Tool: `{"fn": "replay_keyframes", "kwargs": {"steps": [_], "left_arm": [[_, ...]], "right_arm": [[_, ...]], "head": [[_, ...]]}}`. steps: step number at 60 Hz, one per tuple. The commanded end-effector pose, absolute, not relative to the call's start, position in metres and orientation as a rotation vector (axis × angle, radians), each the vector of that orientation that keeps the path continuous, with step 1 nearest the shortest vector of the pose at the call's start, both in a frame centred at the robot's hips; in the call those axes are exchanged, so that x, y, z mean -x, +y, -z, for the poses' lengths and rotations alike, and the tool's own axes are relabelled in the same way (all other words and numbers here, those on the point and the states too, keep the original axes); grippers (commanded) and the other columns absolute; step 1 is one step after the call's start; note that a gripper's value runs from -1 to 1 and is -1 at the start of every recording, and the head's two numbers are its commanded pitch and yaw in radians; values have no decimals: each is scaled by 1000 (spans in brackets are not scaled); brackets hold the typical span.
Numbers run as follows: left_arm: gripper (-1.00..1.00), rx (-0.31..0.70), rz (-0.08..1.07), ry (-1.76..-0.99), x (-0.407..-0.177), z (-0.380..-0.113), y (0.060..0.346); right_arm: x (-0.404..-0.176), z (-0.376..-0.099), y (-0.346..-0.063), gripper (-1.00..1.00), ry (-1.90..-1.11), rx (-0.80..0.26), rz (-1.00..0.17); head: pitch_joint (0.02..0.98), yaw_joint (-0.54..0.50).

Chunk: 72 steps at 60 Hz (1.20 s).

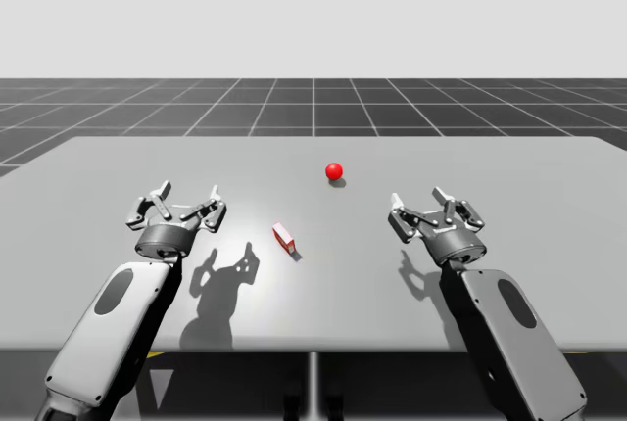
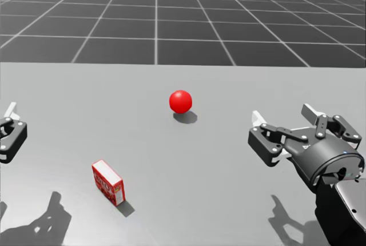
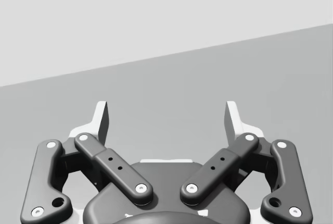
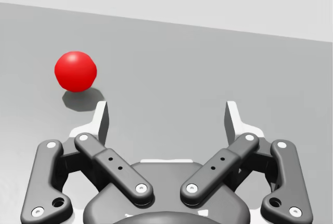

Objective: Watch the red light. When it turns green, pick up the object.

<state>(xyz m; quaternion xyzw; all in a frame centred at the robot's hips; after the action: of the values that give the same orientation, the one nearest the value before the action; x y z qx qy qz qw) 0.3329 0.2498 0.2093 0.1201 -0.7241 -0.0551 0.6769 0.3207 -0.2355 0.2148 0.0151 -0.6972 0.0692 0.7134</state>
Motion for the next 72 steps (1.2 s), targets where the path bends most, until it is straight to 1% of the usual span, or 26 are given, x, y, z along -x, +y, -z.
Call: {"fn": "replay_keyframes", "kwargs": {"steps": [1,51,60,72], "left_arm": [[-1000,-273,124,-1626,-333,-209,249],[-1000,-269,133,-1621,-333,-208,247],[-1000,-266,132,-1618,-334,-208,247],[-1000,-263,136,-1613,-334,-207,246]], "right_arm": [[-321,-215,-235,-1000,-1546,-33,-156],[-321,-214,-235,-1000,-1548,-27,-162],[-321,-215,-235,-1000,-1549,-28,-161],[-320,-216,-235,-1000,-1551,-30,-162]], "head": [[601,-101],[581,-84],[624,-67],[697,20]]}}
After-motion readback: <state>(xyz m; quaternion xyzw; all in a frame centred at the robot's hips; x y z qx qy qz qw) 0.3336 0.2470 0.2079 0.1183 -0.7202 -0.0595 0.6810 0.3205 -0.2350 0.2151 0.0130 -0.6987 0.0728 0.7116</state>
